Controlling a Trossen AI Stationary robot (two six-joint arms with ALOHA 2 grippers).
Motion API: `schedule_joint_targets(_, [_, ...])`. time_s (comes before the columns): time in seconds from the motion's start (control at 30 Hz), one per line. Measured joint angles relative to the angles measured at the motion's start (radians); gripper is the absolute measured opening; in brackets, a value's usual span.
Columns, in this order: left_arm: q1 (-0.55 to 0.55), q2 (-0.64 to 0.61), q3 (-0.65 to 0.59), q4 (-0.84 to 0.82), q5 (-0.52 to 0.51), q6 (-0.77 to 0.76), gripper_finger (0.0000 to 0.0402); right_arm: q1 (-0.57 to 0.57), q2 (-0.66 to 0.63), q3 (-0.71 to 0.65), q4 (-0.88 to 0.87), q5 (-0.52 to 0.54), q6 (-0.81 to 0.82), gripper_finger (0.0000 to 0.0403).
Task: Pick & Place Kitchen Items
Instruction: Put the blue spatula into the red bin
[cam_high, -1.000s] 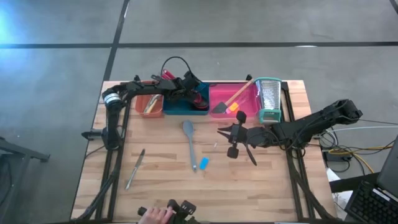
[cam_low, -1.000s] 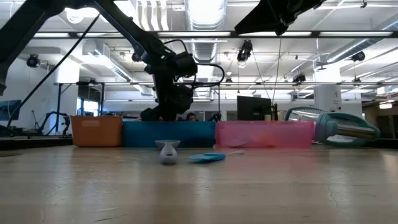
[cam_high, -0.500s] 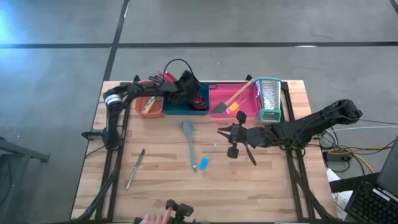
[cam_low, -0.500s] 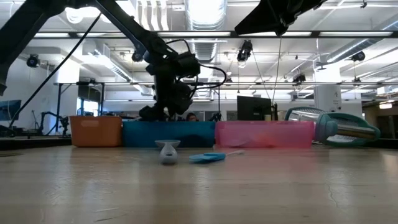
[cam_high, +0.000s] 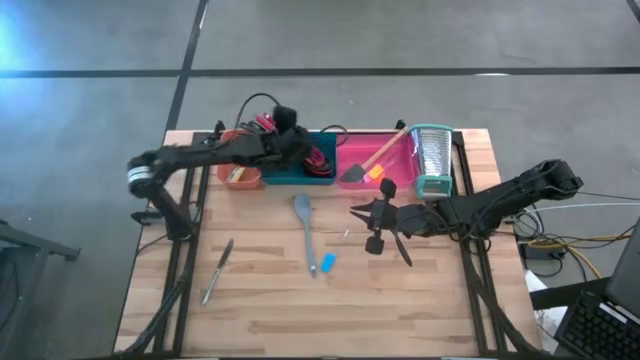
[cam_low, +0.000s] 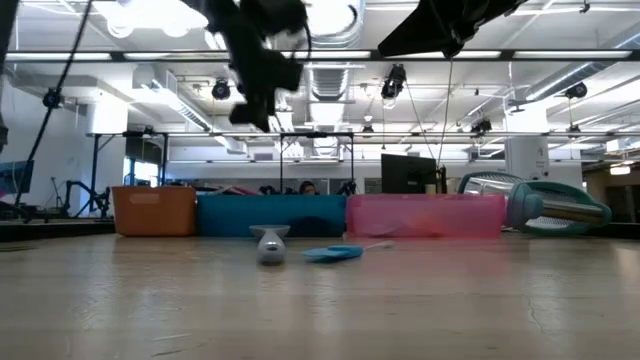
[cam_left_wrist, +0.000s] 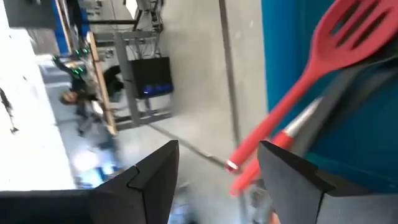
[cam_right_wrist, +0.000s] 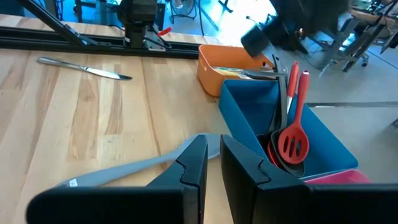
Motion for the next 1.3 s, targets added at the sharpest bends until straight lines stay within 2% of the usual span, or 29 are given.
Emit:
schedule_joint_targets(0.2, [-0.122,-0.193,-0.002,-0.267,0.011,-0.375,0.0224,0.000,0.000,-0.002,0.000,0.000,0.000,0.0038])
schedule_joint_targets(0.43, [-0.286,-0.380,-0.003,-0.492,0.119,-0.813,0.0224,0.000,0.000,-0.002,0.003,0.001,0.000,0.0038])
schedule_joint_targets(0.6, [-0.457,-0.430,-0.030,-0.631,0.086,-1.011,0.0224,0.000,0.000,-0.002,0.005,0.001,0.023,0.0038])
schedule_joint_targets(0.8, [-0.626,-0.441,-0.144,-0.751,0.050,-1.283,0.0224,0.002,-0.008,0.028,0.002,0.000,-0.031,0.0038])
schedule_joint_targets(0.9, [-0.660,-0.441,-0.221,-0.779,0.070,-1.375,0.0224,0.002,-0.008,0.052,0.001,0.001,-0.085,0.0038])
schedule_joint_targets(1.07, [-0.650,-0.439,-0.348,-0.769,0.163,-1.458,0.0224,0.001,-0.008,0.099,0.001,0.011,-0.191,0.0038])
schedule_joint_targets(1.23, [-0.646,-0.441,-0.462,-0.766,0.248,-1.578,0.0224,-0.002,-0.008,0.112,0.000,0.011,-0.098,0.0038])
schedule_joint_targets(1.3, [-0.646,-0.442,-0.497,-0.761,0.249,-1.612,0.0224,-0.002,-0.008,0.108,-0.022,0.011,-0.033,0.0038])
